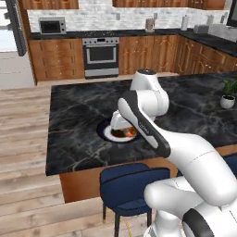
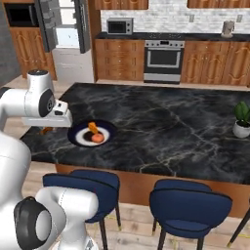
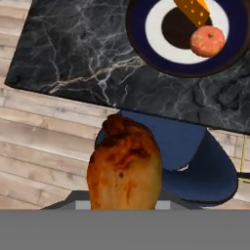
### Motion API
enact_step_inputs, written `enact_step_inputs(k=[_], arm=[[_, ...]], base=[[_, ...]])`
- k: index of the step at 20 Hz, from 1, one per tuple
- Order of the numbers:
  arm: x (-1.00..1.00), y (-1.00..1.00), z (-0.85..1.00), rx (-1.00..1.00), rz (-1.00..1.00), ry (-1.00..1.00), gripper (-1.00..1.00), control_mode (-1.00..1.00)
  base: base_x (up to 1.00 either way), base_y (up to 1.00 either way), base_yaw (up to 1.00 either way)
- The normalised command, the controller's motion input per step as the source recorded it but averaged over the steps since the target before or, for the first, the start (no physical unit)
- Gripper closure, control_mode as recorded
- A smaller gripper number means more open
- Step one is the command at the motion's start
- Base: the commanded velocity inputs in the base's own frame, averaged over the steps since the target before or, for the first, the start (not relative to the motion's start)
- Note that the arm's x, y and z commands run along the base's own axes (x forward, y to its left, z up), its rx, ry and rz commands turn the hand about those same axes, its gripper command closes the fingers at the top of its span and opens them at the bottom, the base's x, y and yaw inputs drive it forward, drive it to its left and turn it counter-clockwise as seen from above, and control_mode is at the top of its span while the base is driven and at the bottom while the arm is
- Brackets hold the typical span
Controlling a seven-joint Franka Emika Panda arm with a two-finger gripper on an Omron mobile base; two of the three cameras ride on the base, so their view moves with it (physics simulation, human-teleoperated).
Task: Take the cheese, chicken drumstick, and squash from the fridge and place them on the plate on the dining counter to create an appetizer plate.
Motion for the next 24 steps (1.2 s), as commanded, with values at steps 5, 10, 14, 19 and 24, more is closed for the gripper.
enact_step_inputs(k=[5,10,14,19,24], arm=[[0.0,0.0,0.0,0.0,0.0,0.0,1.0,1.0],[0.0,0.0,0.0,0.0,0.0,0.0,1.0,1.0],[0.33,0.24,-0.04,0.0,0.0,0.03,1.0,-1.0],[0.74,0.55,-0.33,-0.02,0.0,0.03,1.0,-1.0],[0.85,0.48,-0.55,-0.09,-0.02,0.0,1.0,-1.0]], base=[[0.62,-0.69,0.11],[0.98,0.05,-0.01],[0.38,0.15,-0.01],[0.0,0.0,0.0],[0.0,0.0,0.0]])
